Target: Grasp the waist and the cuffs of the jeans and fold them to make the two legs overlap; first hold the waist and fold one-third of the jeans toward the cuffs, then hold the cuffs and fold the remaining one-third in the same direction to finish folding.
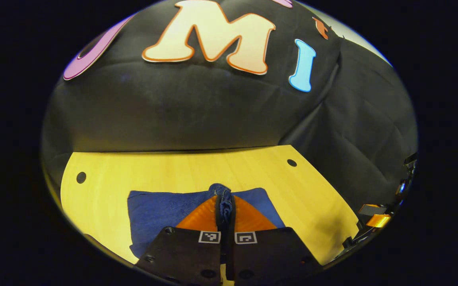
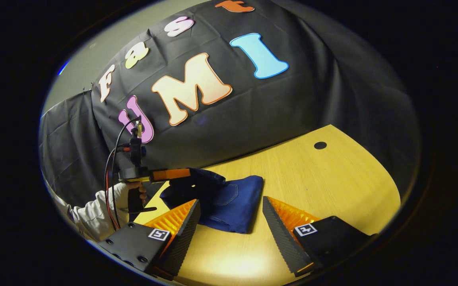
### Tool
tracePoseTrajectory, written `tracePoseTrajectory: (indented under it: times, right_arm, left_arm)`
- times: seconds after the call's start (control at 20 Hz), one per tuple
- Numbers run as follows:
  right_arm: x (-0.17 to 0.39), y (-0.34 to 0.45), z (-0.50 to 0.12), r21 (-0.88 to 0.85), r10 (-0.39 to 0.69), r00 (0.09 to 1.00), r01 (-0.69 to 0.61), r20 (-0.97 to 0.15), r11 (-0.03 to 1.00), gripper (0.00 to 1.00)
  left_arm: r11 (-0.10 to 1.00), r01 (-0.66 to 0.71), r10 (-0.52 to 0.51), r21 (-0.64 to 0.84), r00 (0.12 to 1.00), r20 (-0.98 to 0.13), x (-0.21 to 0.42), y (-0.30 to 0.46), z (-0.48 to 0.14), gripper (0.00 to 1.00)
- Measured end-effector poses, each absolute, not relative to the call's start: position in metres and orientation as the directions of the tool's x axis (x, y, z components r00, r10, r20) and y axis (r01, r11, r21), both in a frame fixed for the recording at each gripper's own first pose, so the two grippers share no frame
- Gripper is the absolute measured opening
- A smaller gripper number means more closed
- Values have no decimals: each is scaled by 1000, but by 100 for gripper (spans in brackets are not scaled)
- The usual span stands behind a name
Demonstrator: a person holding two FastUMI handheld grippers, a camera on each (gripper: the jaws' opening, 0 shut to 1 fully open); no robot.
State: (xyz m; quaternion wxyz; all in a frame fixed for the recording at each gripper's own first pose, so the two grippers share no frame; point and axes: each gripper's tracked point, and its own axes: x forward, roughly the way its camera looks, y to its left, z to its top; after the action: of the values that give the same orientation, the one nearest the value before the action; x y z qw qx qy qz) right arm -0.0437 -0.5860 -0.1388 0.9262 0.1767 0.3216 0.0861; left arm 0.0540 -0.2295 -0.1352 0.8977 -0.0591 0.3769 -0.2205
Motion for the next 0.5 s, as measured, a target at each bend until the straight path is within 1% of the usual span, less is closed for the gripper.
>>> tracePoseTrajectory:
  times: [0.15, 0.25, 0.35, 0.4, 0.45, 0.5]
  right_arm:
    - [-51, -598, -138, 387, 282, 773, -51, -568, 921, 98]
    - [-55, -602, -138, 391, 294, 770, -64, -566, 918, 98]
    - [-55, -604, -136, 395, 311, 768, -83, -560, 915, 98]
    - [-56, -604, -135, 396, 321, 767, -96, -555, 913, 98]
    - [-55, -602, -134, 396, 331, 767, -109, -550, 912, 98]
    - [-56, -602, -132, 387, 333, 769, -121, -545, 914, 98]
  left_arm:
    - [896, 343, -438, -281, 592, -676, 41, -257, -153, 0]
    - [912, 347, -393, -218, 589, -706, 33, -270, -171, 0]
    - [915, 366, -370, -171, 590, -717, 21, -282, -185, 0]
    - [911, 377, -377, -167, 596, -709, 15, -292, -186, 4]
    - [911, 375, -383, -171, 622, -683, 13, -300, -182, 14]
    - [908, 382, -399, -173, 659, -637, 11, -307, -170, 34]
